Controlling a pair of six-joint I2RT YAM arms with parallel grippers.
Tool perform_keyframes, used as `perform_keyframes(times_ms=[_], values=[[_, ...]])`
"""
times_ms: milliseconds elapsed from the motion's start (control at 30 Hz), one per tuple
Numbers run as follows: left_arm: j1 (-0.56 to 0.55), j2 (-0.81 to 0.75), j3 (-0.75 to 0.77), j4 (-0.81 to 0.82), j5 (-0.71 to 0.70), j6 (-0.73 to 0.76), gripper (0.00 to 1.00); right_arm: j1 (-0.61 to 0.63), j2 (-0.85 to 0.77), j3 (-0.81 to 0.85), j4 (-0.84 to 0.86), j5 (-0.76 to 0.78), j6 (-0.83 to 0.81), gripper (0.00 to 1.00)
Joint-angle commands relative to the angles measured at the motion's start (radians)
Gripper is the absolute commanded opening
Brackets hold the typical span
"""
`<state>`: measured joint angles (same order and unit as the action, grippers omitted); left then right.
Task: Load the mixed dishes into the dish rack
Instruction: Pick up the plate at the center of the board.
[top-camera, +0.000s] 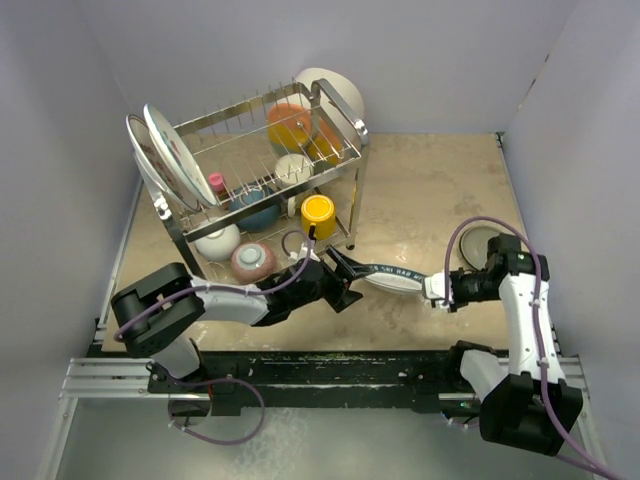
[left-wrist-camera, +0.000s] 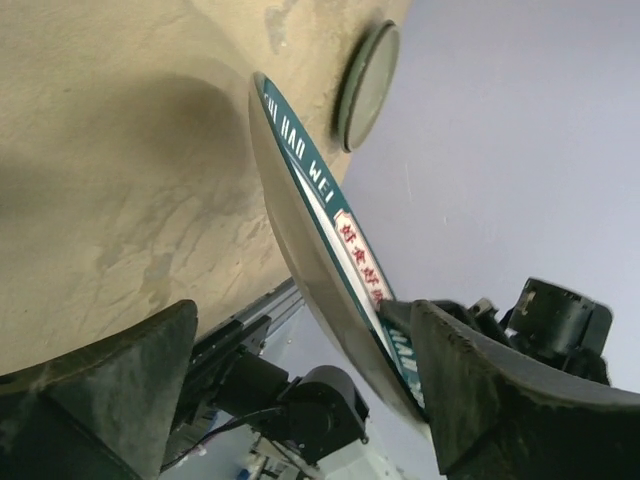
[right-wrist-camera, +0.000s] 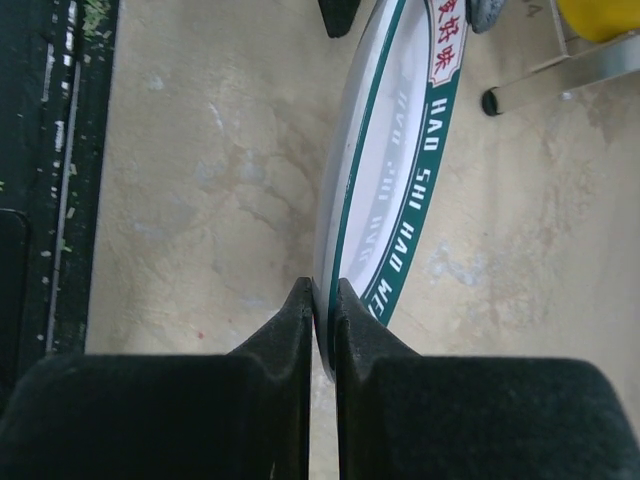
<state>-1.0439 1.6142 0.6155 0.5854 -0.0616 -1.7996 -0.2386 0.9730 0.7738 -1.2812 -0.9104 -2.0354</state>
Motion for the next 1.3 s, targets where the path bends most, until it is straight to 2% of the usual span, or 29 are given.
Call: perform_keyframes(times_ms=[0,233,333,433,500,667,767,900,1067,1267], values=[[-0.014,-0.087,0.000,0.024,0.023,0.185,0.92,-0.012,-0.025,0.122,0.057,-0.056,0.066,0.00],[-0.052,-0.216,-0.011,-0.138,-0.019,0.405,0.99,-0.016,-0.039,0.210,0.100,-0.044,0.332,0.00],[-0.053,-0.278,-0.032,-0.191,-0.035,0.498,0.99,-0.017,-0.035,0.267,0.129,-0.023,0.433,0.00],[-0.053,-0.339,-0.046,-0.268,-0.066,0.565,0.99,-0.020,-0.027,0.323,0.083,-0.026,0.430,0.00],[-0.053,-0.376,-0.065,-0.290,-0.081,0.568,0.99,-0.019,-0.029,0.342,0.021,-0.047,0.359,0.00],[-0.053,-0.426,-0.112,-0.245,-0.085,0.590,0.99,-0.019,-0.056,0.353,-0.003,-0.091,0.355,0.00],[-0.052,-0.424,-0.122,-0.206,-0.060,0.673,0.99,-0.020,-0.049,0.407,-0.006,-0.121,0.411,0.00],[-0.053,-0.405,-0.128,-0.157,-0.004,0.821,0.99,-0.018,-0.035,0.548,-0.010,-0.178,0.617,0.00],[-0.053,-0.378,-0.130,-0.103,0.034,0.928,0.99,-0.020,-0.017,0.718,0.039,-0.189,0.910,0.00],[-0.053,-0.326,-0.146,-0.008,0.071,0.940,0.99,-0.019,-0.020,0.850,0.095,-0.202,1.129,0.00]])
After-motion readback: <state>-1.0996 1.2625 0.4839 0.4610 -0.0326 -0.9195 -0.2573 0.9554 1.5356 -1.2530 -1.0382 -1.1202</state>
